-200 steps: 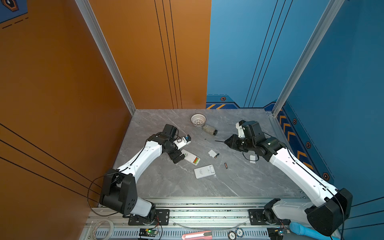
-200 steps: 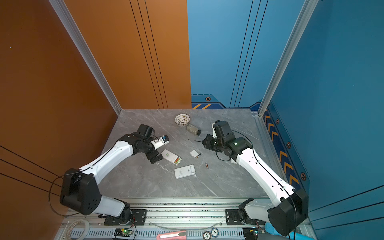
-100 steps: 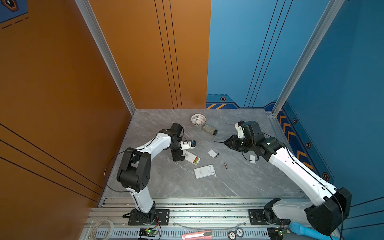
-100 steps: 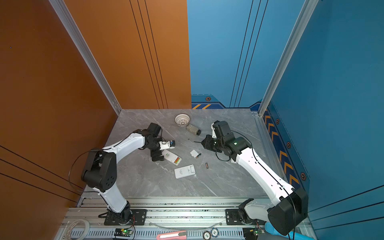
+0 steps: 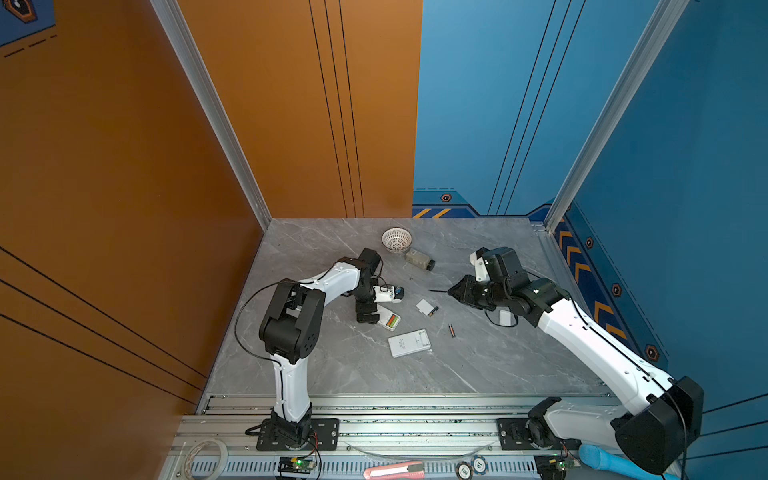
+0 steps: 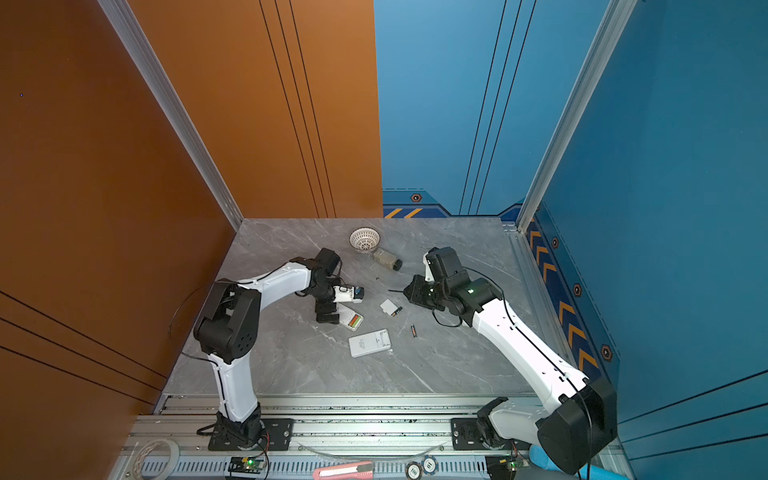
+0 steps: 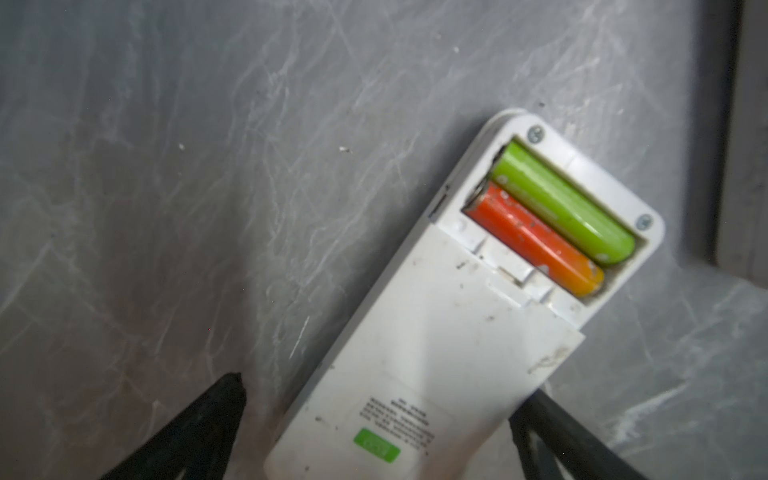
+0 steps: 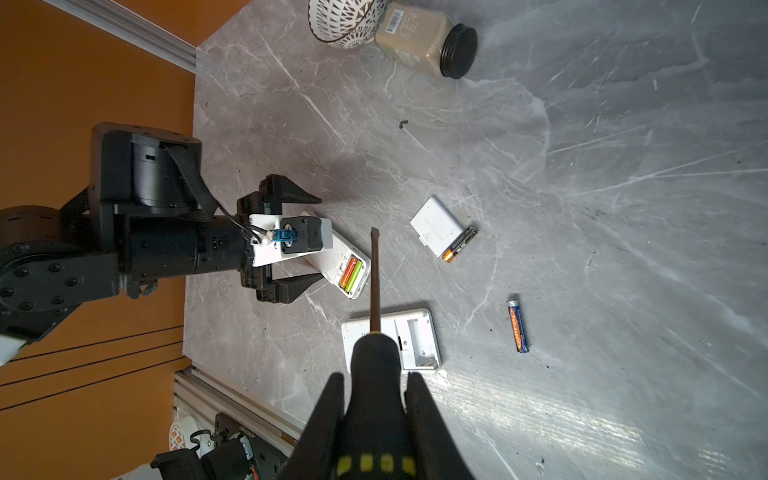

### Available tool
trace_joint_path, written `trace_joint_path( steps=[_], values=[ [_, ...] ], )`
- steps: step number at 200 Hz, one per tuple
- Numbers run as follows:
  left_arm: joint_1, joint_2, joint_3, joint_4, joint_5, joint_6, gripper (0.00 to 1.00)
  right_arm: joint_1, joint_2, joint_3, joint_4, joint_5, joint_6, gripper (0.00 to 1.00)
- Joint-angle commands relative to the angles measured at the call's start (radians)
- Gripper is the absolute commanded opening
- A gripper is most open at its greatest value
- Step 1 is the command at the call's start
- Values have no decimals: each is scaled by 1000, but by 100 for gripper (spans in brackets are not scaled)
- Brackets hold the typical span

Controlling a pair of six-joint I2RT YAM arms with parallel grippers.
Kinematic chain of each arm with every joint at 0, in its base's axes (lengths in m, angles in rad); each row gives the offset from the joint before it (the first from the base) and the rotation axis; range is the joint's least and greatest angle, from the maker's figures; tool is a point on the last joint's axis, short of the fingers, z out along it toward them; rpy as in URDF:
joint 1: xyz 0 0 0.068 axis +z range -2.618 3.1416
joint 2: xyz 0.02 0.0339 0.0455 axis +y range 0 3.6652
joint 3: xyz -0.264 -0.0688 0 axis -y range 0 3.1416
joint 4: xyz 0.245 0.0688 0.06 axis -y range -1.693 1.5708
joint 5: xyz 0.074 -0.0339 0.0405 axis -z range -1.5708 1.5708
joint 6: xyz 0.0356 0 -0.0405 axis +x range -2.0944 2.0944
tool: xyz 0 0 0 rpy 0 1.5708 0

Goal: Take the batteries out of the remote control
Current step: 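Grasp the green-button remote with the left gripper while the right brings the screwdriver near, then insert the screwdriver tip beside the orange battery with the right gripper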

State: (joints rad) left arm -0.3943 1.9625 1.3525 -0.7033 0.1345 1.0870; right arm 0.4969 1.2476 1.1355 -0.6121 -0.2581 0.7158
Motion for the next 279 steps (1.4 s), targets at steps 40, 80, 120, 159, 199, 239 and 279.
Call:
trace_joint_path(
  steps=[40,80,120,159,199,239,279],
  values=[
    [-7,-93,-135,-53,64,-40,88,-7,-30,-5,-1,-6,12,0],
    [-45,-115,-192,16,-9,-107,69,40,42,28,-44,-5,4,0],
    [-70,-118,-234,153,-62,-183,51,116,173,93,-44,-27,13,0],
    [-118,-185,-394,342,-171,-150,36,171,309,186,-74,-73,26,0],
    [-140,-233,-473,452,-232,-139,32,195,399,271,-166,-57,28,0],
    [-139,-230,-471,447,-230,-127,24,196,448,328,-251,-12,14,0],
    [-136,-229,-463,432,-214,-117,18,196,456,351,-274,23,10,0]
  ],
)
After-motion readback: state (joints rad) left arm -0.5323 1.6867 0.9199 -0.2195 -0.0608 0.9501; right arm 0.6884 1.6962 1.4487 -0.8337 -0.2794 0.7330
